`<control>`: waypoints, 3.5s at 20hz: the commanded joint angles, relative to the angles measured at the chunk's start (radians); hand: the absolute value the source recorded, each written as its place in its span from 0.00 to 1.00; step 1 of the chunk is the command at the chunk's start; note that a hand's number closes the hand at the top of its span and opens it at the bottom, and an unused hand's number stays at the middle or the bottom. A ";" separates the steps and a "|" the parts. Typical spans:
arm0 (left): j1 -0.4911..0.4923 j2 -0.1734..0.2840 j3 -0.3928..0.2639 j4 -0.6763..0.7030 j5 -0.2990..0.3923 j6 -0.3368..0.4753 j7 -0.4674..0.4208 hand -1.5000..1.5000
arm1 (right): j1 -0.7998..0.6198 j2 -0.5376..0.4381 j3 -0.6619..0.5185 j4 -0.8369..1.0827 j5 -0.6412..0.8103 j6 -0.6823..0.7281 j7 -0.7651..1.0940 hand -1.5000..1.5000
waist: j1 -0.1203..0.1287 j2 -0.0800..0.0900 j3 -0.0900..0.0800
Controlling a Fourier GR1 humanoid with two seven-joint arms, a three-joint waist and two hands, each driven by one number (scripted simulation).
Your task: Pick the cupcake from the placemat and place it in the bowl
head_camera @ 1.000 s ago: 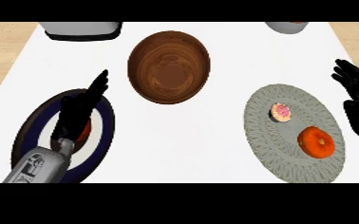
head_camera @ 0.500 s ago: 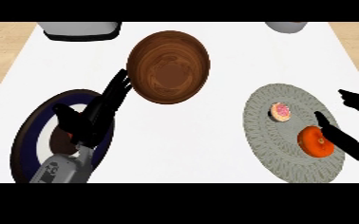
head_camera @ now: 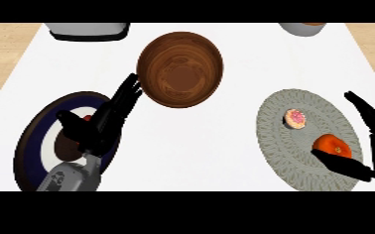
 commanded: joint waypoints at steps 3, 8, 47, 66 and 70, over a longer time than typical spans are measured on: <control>0.004 -0.003 0.008 -0.009 0.023 -0.026 0.007 0.50 | -0.082 -0.092 0.062 -0.133 0.158 0.231 0.476 0.00 | 0.011 0.003 -0.002; 0.020 -0.031 -0.031 -0.007 -0.024 -0.007 -0.004 0.50 | -0.278 -0.063 0.106 -0.132 0.063 0.498 0.751 0.00 | 0.033 0.007 0.002; 0.020 -0.115 0.110 0.003 -0.094 -0.100 0.038 0.50 | -0.370 0.286 0.115 0.239 0.266 0.636 0.846 0.00 | -0.007 0.001 0.005; 0.020 -0.160 0.187 0.010 -0.153 -0.181 0.053 0.50 | -0.459 0.338 -0.049 0.562 0.384 0.521 0.477 1.00 | -0.001 0.003 0.006; -0.013 -0.166 0.222 0.056 -0.154 -0.204 0.050 0.50 | -0.451 0.369 -0.019 0.564 0.455 0.506 0.476 1.00 | -0.003 0.002 0.006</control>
